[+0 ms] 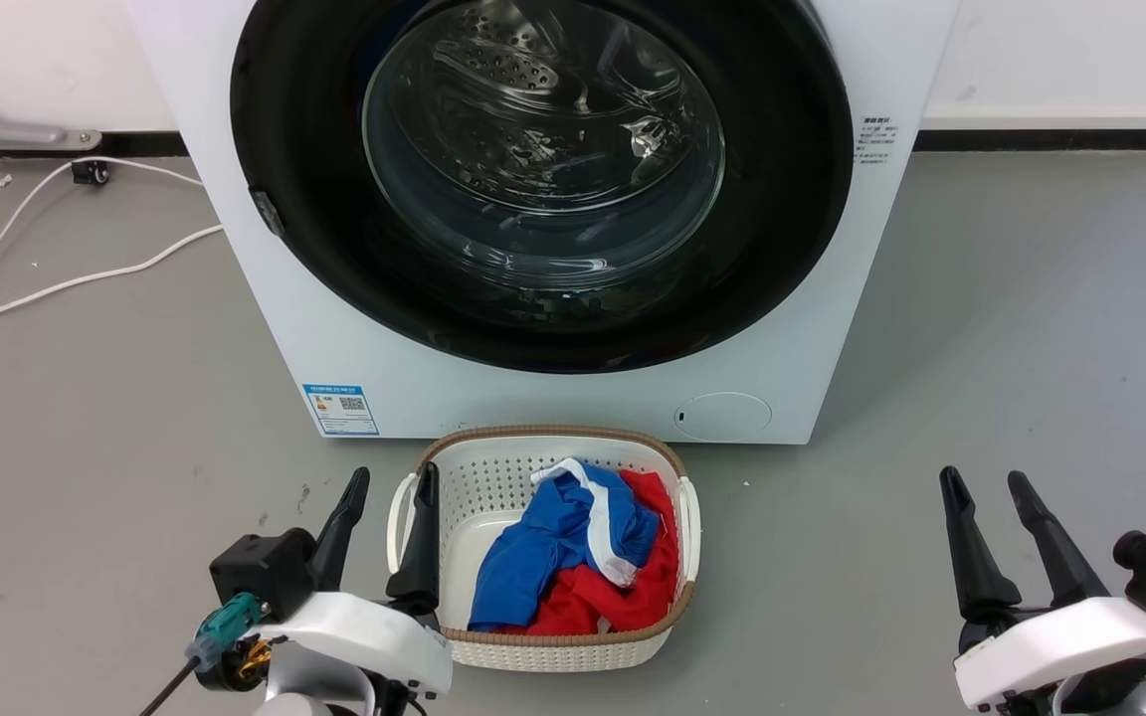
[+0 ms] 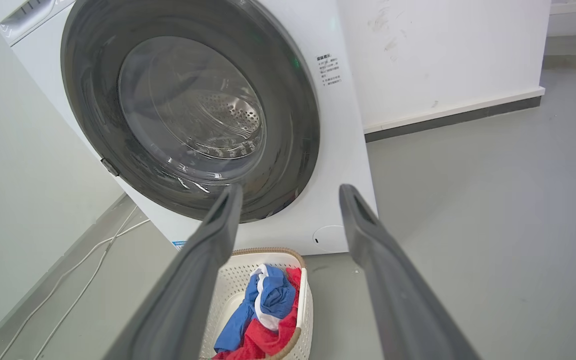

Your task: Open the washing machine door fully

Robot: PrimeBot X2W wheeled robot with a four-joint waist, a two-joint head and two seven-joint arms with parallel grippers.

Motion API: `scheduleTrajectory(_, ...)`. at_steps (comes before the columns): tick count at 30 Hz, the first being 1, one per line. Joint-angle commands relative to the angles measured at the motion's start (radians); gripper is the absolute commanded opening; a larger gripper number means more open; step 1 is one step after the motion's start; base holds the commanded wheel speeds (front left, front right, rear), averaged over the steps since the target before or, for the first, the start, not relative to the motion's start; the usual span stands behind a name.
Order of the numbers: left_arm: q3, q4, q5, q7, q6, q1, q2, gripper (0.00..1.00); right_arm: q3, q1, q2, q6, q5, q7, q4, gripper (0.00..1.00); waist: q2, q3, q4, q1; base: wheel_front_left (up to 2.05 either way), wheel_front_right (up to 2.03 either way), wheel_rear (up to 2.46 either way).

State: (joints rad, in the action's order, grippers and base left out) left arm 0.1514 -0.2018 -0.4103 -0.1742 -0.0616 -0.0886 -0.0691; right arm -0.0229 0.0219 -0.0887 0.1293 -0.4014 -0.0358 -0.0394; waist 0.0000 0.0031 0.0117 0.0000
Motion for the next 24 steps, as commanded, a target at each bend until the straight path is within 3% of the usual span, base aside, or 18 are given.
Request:
scheduleTrajectory(1,0.005,0.003,0.029,-0.011,-0.001,-0.022,-0.007,1.0,-0.003,0.0,0.003,0.002,0.027,-0.01,0.014,1.0,0.0,-0.001,0.0,0.0,0.0,0.0,0.0)
scheduleTrajectory(24,0.029,-0.005,0.213,-0.056,0.013,-0.034,-0.02,1.0,-0.037,0.035,0.034,0.002,0.208,-0.035,0.045,1.0,0.0,-0.008,-0.002,0.0,0.0,0.0,0.0)
